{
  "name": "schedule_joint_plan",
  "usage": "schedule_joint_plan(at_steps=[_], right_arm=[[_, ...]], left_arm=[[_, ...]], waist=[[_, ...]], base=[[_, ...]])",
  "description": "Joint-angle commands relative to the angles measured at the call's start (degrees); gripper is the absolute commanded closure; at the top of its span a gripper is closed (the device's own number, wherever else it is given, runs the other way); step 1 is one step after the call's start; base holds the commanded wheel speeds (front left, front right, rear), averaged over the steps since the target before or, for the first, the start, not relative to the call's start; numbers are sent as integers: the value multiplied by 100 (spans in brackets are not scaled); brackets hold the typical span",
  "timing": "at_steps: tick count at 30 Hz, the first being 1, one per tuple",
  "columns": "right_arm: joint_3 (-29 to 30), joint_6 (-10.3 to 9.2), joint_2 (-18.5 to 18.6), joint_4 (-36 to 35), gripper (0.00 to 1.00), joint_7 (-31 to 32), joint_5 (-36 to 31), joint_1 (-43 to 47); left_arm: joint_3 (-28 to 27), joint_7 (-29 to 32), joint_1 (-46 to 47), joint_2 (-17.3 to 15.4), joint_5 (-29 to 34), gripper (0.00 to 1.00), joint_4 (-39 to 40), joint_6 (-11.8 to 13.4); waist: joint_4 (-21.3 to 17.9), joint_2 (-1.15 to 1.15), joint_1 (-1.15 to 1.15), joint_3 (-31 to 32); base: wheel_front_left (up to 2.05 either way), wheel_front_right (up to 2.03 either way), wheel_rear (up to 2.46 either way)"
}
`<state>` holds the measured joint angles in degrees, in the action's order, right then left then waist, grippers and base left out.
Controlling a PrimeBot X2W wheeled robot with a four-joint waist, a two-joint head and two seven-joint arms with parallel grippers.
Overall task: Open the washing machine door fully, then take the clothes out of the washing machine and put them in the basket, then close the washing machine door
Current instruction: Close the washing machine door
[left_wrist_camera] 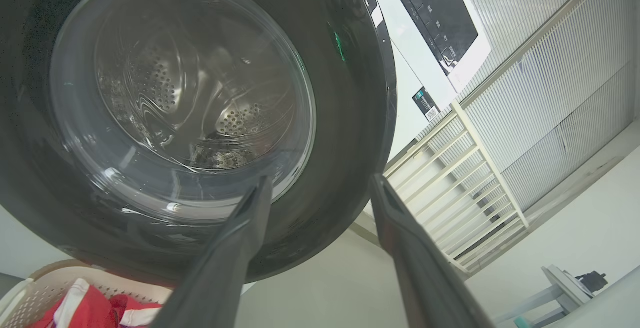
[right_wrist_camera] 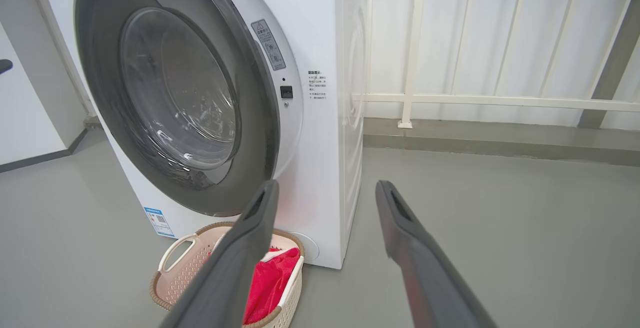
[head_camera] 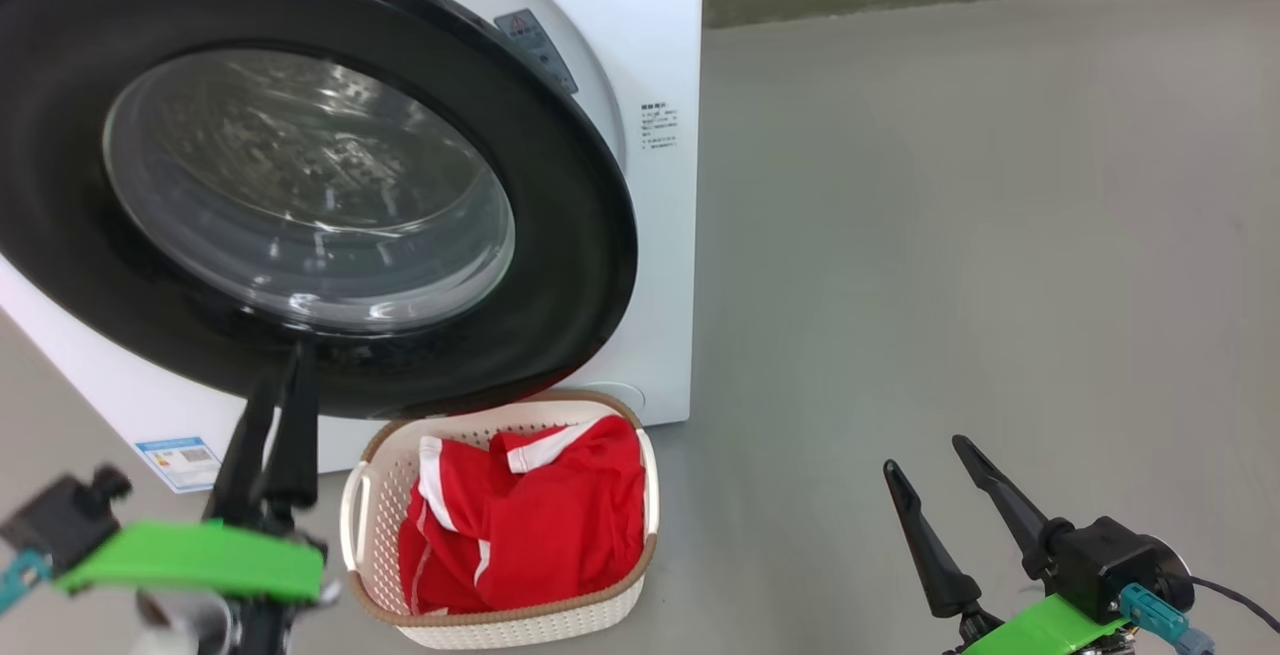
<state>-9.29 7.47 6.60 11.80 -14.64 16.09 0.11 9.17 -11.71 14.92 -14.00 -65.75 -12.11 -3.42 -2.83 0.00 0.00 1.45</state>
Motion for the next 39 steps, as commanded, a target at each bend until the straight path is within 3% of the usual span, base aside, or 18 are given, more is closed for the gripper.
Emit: schedule_joint_plan(at_steps=[1, 9, 15, 22, 30, 39], right_arm=[[-75, 2, 21, -159, 0, -36, -20, -67], [-32, 2, 2, -177, 0, -36, -24, 25], [35, 2, -3, -237, 0, -36, -51, 84], [117, 2, -22, -331, 0, -36, -97, 170], [138, 2, -43, -360, 0, -36, -114, 203], [128, 2, -50, -347, 0, -36, -113, 191]], left_arm=[[-173, -85, -17, -231, 169, 0, 200, 57], [-158, -312, -932, -541, 1584, 0, 456, 256], [-645, -327, -1549, -354, 2946, 0, 884, 458], [-1241, -328, -2243, 51, 4487, 0, 1174, 97], [-1636, -329, -2571, 553, 5024, 0, 1006, -139], [-1895, -329, -2506, 755, 5323, 0, 956, -279]], waist=[[58, 0, 0, 74], [95, 0, 0, 242], [117, 0, 0, 308], [157, 0, 0, 353], [141, 0, 0, 350], [109, 0, 0, 327]], base=[[0, 0, 0], [0, 0, 0], [0, 0, 0], [0, 0, 0], [0, 0, 0], [0, 0, 0]])
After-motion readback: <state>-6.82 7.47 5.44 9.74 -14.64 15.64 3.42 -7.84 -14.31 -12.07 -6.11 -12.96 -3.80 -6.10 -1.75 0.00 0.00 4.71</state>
